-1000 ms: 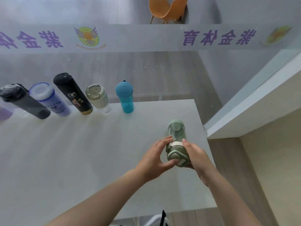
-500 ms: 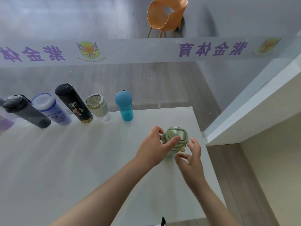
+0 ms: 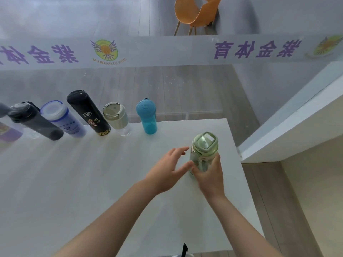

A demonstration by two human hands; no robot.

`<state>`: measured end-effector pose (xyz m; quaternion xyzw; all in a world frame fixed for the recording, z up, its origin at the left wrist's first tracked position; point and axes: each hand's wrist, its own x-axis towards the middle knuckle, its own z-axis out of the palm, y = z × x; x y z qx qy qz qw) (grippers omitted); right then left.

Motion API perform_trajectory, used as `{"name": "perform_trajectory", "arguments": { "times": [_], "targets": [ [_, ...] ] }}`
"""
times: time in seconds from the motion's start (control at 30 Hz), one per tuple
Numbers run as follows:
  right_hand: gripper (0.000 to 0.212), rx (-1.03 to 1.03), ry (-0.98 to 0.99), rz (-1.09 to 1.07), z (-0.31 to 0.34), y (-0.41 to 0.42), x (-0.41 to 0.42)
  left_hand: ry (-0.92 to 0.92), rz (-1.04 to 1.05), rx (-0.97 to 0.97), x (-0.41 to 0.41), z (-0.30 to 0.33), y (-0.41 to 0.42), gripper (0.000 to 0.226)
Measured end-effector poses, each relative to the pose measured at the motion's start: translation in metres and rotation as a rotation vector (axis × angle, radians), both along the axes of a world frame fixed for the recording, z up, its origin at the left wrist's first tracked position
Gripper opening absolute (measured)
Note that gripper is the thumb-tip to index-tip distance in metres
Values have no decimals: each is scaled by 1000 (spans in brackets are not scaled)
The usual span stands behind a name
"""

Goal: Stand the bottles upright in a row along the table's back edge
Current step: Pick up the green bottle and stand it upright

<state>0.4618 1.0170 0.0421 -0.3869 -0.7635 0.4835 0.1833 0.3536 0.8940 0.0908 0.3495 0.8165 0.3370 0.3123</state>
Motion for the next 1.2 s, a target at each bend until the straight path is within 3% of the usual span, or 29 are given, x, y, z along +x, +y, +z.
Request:
{"name": "perform_trajectory", "arguments": {
  "times": [0.17,0.27,0.33,0.6,0.93,1.2],
  "targets": [
    [70,9,30,-37,-10,7,-7,245,31,-373,-34,-57,-59,72],
    [68,10,36,-33,-15,14,-21,226,42,-701,-50,-90,-97,89],
    [66,16,42,-19,-15,20,-36,180,81,-796,-54,-103,-115,99],
    [69,17,60,30,-14,51,-107,219,64,-829,-54,-116,-124,116],
    [66,59,52,38,-9,79,-175,196,81,-812,-55,-119,-127,116],
    [65,47,49,37,-12,83,-182,201,97,-795,-56,-121,-127,117]
  ]
}}
